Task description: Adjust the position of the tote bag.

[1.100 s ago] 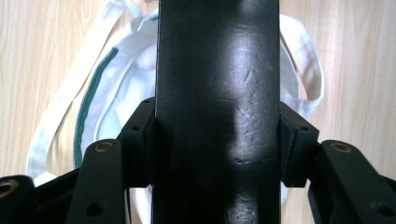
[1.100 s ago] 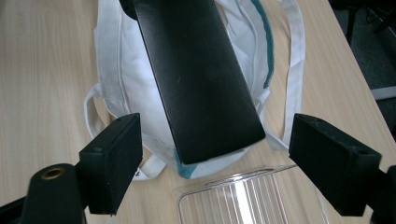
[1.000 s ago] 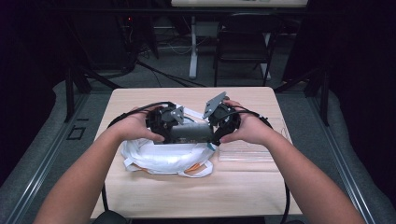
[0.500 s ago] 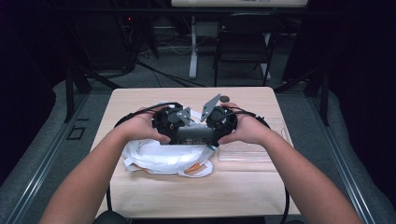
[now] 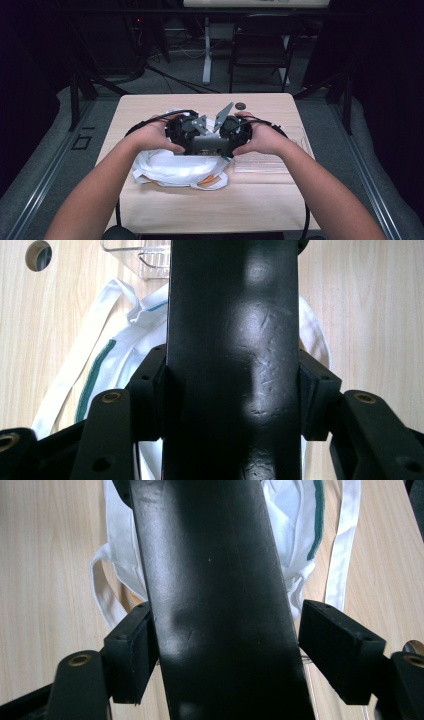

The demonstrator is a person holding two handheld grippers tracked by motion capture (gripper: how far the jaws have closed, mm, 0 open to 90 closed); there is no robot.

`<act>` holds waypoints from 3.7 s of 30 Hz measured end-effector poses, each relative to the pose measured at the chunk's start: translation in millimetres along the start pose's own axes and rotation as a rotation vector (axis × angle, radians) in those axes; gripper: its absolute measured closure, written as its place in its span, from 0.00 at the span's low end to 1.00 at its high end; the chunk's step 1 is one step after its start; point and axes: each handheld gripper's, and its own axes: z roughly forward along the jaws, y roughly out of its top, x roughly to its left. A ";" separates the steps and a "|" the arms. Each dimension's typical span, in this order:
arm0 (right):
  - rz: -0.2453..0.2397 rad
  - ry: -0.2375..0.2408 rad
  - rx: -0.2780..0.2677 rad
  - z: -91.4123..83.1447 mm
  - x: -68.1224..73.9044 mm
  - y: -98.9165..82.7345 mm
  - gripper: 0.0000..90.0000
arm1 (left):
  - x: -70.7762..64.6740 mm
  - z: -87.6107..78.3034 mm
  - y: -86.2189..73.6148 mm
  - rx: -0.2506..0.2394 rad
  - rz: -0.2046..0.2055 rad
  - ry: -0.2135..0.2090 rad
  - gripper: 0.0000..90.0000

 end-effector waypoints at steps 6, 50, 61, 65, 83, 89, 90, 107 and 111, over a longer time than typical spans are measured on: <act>-0.006 0.009 0.017 2.5 0.7 -0.6 0.31 | -1.0 1.0 1.6 -0.006 0.001 0.000 0.48; -0.038 0.025 0.039 3.2 -2.3 -5.5 0.46 | -1.6 -0.1 2.9 -0.055 0.023 0.053 0.45; -0.030 0.029 0.037 4.0 -3.0 -5.6 0.47 | -2.0 -7.7 3.5 -0.109 0.003 0.066 0.40; -0.040 0.028 0.047 3.0 -3.6 -5.0 0.47 | -2.5 -10.9 1.7 -0.111 -0.005 0.076 0.40; -0.030 0.009 0.081 0.9 -13.6 -17.2 0.47 | 0.7 -26.0 -23.1 -0.095 -0.061 0.111 0.40; -0.019 0.002 0.086 -0.8 -17.0 -23.7 0.47 | 1.4 -29.1 -30.1 -0.099 -0.087 0.123 0.40; -0.019 0.001 0.088 -1.7 -17.7 -24.8 0.47 | 2.1 -30.6 -31.7 -0.090 -0.081 0.125 0.41; 0.013 -0.031 0.093 -23.0 -27.0 -48.8 0.47 | -0.6 -30.1 -56.3 -0.094 -0.230 0.134 0.47; 0.015 -0.037 0.096 -28.9 -29.7 -55.7 0.47 | -2.8 -26.2 -60.6 -0.096 -0.277 0.132 0.47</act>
